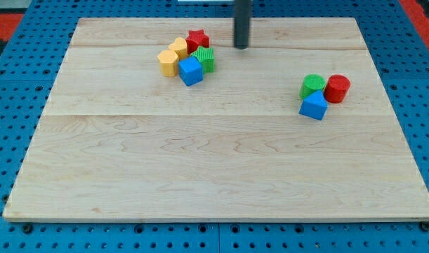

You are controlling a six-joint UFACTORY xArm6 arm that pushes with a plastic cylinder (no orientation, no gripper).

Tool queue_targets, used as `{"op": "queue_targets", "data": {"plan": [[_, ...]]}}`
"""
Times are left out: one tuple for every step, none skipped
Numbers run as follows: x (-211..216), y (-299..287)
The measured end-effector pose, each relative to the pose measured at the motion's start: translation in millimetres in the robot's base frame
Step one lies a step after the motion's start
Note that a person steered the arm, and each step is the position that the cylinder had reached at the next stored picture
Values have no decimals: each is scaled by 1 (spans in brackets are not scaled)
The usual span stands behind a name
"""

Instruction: Separate the blue triangle from the red circle and the green circle

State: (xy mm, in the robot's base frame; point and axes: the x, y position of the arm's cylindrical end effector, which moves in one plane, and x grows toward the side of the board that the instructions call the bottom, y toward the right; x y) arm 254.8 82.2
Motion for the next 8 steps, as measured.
{"op": "queue_targets", "data": {"plan": [[-8, 76], [8, 137], [56, 159], [115, 165], [196, 122], [231, 78], [179, 133], [146, 112]]}}
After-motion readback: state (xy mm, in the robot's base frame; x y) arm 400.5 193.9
